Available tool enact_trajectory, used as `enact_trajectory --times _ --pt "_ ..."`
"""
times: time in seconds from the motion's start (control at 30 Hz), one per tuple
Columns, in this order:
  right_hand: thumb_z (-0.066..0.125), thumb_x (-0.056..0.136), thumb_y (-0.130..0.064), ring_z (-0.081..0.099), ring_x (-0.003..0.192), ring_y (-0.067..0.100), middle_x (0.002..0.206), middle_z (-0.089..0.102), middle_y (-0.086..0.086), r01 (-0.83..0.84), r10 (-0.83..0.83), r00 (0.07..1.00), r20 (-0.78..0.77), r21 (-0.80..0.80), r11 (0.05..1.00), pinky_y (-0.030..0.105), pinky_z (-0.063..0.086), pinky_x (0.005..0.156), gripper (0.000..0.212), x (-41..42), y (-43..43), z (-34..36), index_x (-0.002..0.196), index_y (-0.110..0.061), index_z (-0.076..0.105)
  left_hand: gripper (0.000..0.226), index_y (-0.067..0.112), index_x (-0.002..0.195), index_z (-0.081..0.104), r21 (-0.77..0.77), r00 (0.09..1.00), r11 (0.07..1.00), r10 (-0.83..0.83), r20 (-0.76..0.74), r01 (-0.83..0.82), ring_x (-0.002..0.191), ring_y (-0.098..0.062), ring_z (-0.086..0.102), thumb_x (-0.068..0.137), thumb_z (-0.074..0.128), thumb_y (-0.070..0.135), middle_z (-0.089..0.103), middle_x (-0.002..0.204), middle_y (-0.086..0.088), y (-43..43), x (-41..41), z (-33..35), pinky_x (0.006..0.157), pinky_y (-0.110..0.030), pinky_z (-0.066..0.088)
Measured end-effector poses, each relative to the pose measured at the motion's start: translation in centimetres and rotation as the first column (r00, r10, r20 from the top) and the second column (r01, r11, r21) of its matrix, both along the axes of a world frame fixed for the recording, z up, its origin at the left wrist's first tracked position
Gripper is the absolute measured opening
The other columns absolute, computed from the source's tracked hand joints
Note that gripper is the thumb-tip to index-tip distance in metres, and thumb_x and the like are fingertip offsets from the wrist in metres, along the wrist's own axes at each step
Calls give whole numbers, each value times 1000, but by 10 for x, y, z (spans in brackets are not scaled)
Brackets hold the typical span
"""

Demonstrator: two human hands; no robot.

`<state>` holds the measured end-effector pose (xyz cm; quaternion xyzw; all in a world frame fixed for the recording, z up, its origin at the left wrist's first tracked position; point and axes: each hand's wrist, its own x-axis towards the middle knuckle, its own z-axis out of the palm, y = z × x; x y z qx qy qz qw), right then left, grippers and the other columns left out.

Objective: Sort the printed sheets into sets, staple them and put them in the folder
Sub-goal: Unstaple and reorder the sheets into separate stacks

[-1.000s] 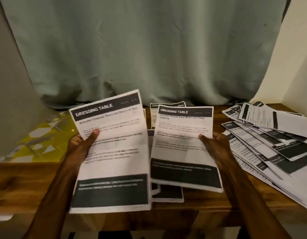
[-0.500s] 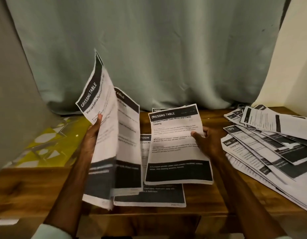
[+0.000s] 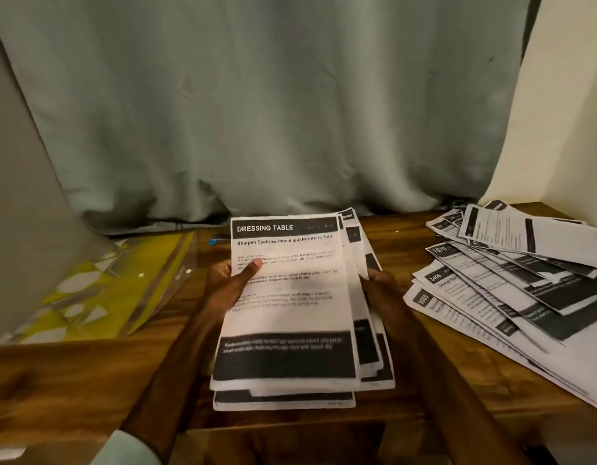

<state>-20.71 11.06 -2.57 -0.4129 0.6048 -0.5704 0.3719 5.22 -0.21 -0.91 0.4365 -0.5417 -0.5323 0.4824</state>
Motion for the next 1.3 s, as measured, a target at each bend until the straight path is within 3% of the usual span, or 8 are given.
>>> enact_trajectory --times 0.1,0.3,0.5,0.6,0.73,0.93,1.07,1.3 --pt "60 100 -30 73 81 23 88 75 7 46 -46 999 -6 68 997 28 54 64 23 -4 1 -11 102 -9 69 20 10 106 71 45 994 999 -23 104 18 74 -23 77 90 76 20 80 89 -4 1 3 -9 55 -29 60" --pt "55 103 -27 72 92 18 101 73 3 3 2 985 -174 29 1000 37 60 83 15 -7 -1 -24 104 -18 66 21 11 110 70 127 992 989 -84 91 73 82 -30 77 94 71 25 79 95 -8 -3 0 -29 60 -35 61" --pt "49 105 -33 66 108 20 125 65 1 93 -97 987 -128 -34 995 33 59 81 35 -13 -7 -33 137 -20 54 35 5 126 65 263 974 951 -113 -198 164 104 -43 71 96 65 24 70 122 -23 -12 14 -37 98 -60 53" --pt "58 101 -28 65 114 22 131 64 2 131 -138 975 -175 -46 990 45 58 91 39 -16 -8 -38 139 -20 52 26 2 115 67 345 943 912 -114 -312 224 83 -31 76 97 56 17 76 103 -18 -12 15 -37 77 -44 63" --pt "67 95 -16 62 103 11 118 61 -6 148 -162 957 -240 -74 986 17 53 72 43 -13 -11 -41 136 -14 53 23 2 97 63 333 942 920 -93 -322 205 61 -22 74 103 42 8 75 73 -10 -10 8 -33 53 -29 59" --pt "64 98 -30 66 108 24 125 67 7 115 -113 916 -386 -20 993 38 59 88 34 -14 -25 -41 127 -12 64 36 6 133 61 352 917 901 -107 -384 253 97 -38 73 99 56 16 70 124 -21 -14 8 -38 82 -51 62" --pt "64 94 -47 69 93 16 111 72 1 38 -12 950 -312 76 996 25 57 73 42 -13 -38 -26 119 -14 70 33 7 130 64 306 933 924 -118 -340 228 104 -41 71 99 56 17 68 128 -22 -14 8 -41 90 -56 58" --pt "83 79 -36 76 83 21 93 78 1 76 -72 994 -87 46 996 47 62 83 29 -18 -46 -29 91 -11 75 46 -3 126 62 279 984 956 -50 -172 97 103 -47 68 88 71 22 70 118 -27 -13 6 -38 95 -63 53"
